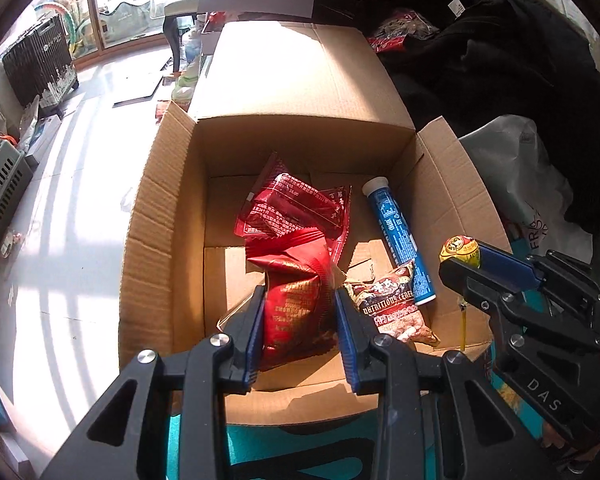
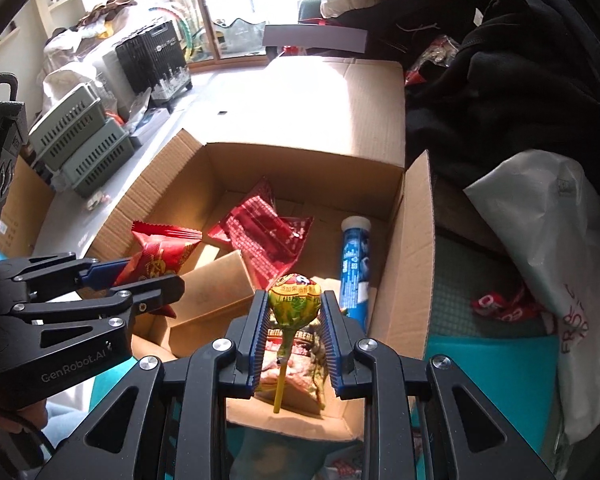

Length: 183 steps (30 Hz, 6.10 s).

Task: Organize snacks
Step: 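Carry the red bag and lollipop into the cardboard box and release both, then withdraw both tools from the box toward the remaining snacks on the mat, then grasp the clear cookie bag with the left tool while the right tool grasps the waffle pack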

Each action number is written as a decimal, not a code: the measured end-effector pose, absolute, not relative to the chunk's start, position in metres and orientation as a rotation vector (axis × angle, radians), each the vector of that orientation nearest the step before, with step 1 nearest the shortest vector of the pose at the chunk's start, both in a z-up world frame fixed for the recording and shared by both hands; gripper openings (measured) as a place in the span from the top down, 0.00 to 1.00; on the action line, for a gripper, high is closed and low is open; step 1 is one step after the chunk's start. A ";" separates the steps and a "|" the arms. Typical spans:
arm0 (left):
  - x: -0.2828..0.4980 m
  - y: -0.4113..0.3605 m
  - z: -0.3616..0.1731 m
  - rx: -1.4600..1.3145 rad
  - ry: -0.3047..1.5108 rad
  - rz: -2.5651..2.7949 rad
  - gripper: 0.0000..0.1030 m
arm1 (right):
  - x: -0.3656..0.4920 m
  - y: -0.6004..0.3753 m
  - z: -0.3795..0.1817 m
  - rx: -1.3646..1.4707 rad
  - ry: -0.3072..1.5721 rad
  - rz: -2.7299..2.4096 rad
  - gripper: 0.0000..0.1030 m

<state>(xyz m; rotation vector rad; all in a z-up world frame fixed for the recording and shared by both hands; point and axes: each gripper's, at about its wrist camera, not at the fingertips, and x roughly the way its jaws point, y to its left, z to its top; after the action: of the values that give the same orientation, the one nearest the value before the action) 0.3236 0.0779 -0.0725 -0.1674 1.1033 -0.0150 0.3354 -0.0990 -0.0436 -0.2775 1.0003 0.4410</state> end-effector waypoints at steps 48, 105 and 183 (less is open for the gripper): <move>0.222 0.065 0.063 -0.068 0.850 0.104 0.40 | 0.238 -0.130 0.089 -0.226 0.790 0.269 0.17; 0.122 -0.057 -0.047 -0.080 1.028 -0.148 0.40 | 0.110 -0.274 -0.054 0.019 1.087 0.078 0.15; 0.209 -0.042 -0.170 -0.115 1.304 -0.194 0.63 | 0.184 -0.245 -0.152 -0.147 1.222 0.049 0.26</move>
<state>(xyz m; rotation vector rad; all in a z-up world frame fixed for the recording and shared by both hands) 0.2090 -0.0417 -0.1698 -0.1151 1.3045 -0.1944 0.1835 -0.2453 -0.1519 -0.1471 1.2218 0.0493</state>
